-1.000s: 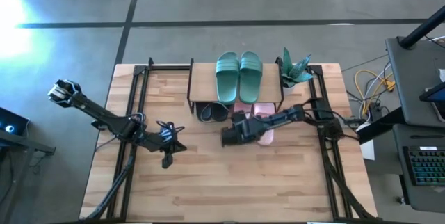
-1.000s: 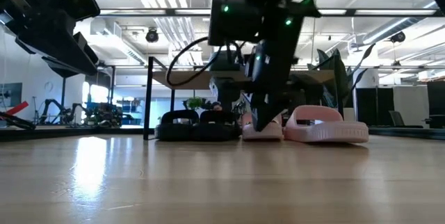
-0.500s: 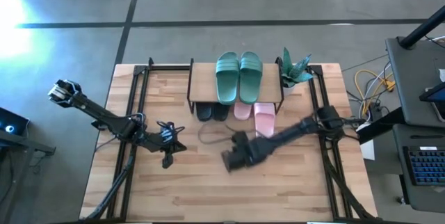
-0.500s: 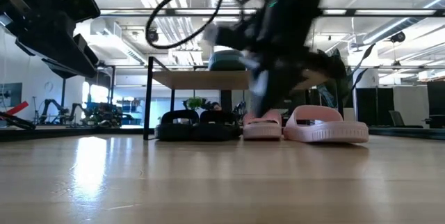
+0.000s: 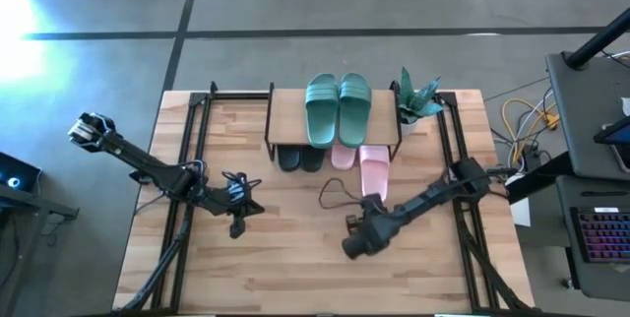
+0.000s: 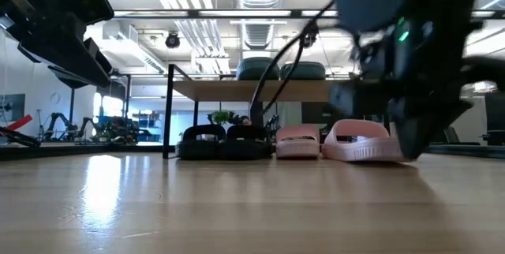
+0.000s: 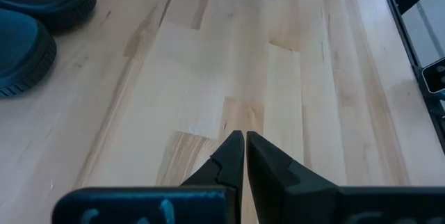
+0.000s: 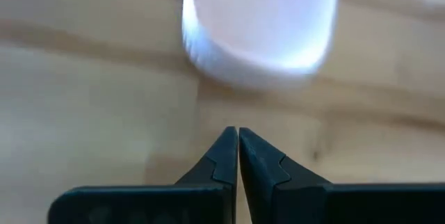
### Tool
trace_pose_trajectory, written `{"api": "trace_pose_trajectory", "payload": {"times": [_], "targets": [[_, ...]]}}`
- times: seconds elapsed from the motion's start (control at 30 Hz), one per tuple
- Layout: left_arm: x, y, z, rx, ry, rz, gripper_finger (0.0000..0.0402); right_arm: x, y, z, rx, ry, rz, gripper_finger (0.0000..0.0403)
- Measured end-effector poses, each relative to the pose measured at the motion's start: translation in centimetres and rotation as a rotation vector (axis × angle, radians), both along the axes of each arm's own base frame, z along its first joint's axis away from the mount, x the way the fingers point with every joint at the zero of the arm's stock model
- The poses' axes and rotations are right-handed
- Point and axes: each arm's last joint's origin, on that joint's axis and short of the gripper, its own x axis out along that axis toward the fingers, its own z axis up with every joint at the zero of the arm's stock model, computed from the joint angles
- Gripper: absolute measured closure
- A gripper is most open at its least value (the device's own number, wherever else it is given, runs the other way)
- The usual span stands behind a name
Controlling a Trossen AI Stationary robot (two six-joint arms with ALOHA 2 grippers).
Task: Pick and place slides into the shelf
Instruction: Put the black pair of slides under the shelf
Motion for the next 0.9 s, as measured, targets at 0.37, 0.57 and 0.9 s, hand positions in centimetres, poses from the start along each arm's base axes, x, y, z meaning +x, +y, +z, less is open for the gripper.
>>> {"api": "trace_pose_trajectory", "payload": {"times": [0.37, 0.57, 0.9], "targets": [[0.0, 0.0, 0.1, -0.009, -0.006, 0.004, 0.0398, 1.2, -7.5, -1.0, -0.106, 0.045, 0.007, 0.0394], [0.1, 0.0, 0.1, -0.015, -0.017, 0.004, 0.0398, 1.8, -10.8, -0.8, -0.137, 0.099, 0.031, 0.0394], [0.1, 0.0, 0.1, -0.015, -0.018, 0.004, 0.0398, 2.1, -13.0, -0.6, -0.208, 0.117, 0.030, 0.0394]]}}
